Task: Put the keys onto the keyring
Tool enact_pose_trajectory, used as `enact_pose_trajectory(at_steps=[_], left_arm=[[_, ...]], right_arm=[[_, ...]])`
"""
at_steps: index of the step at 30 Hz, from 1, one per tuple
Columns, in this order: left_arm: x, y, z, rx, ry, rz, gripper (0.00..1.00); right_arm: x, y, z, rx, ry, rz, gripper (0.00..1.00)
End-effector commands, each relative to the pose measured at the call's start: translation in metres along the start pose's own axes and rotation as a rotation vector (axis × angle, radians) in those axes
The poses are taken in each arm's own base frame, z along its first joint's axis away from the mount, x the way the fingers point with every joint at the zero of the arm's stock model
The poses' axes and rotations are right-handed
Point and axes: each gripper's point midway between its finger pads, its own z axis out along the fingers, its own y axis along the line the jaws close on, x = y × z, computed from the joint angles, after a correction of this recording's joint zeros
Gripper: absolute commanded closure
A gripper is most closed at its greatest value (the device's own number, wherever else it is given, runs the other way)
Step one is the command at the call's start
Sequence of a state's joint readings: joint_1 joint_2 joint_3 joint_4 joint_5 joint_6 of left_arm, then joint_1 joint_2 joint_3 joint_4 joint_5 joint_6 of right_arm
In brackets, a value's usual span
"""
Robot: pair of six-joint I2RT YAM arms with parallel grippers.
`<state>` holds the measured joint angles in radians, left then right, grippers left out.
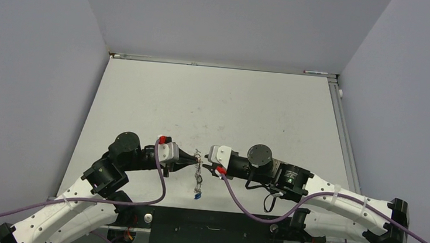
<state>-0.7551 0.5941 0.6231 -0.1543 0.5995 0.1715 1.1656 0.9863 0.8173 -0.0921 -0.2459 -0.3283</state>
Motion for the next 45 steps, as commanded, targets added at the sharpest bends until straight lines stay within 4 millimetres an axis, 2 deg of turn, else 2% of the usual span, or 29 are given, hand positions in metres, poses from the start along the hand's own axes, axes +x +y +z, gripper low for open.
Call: enact_pose_trajectory(at_steps=[1,8,19,31,44,45], left_arm=[[-0.023,0.003,0.001,-0.004,-0.083,0.043,1.0],[-0.024,0.002,0.001,0.001,-0.087,0.042,1.0],[-0.022,0.003,0.001,-0.002,-0.084,0.04,1.0],[-0.023,0.002,0.001,0.001,-0.087,0.041,1.0],[-0.035,0.001,-0.006,-0.001,-0.141,0.047,1.0],[-0.041,0.002,-0.007,-0.005,-0.167,0.062,1.0]], right_arm=[[-0.023,-0.002,0.005,-0.016,-0.063,0.0,0.71],[-0.026,-0.003,0.009,-0.02,-0.068,-0.003,0.73],[-0.034,-0.007,0.004,-0.005,-0.094,-0.013,0.74],[-0.031,-0.003,0.006,-0.021,-0.088,-0.012,0.95],[-0.022,-0.002,0.008,0.005,-0.119,0.019,0.95],[-0.021,-0.002,0.008,0.006,-0.118,0.019,0.95]])
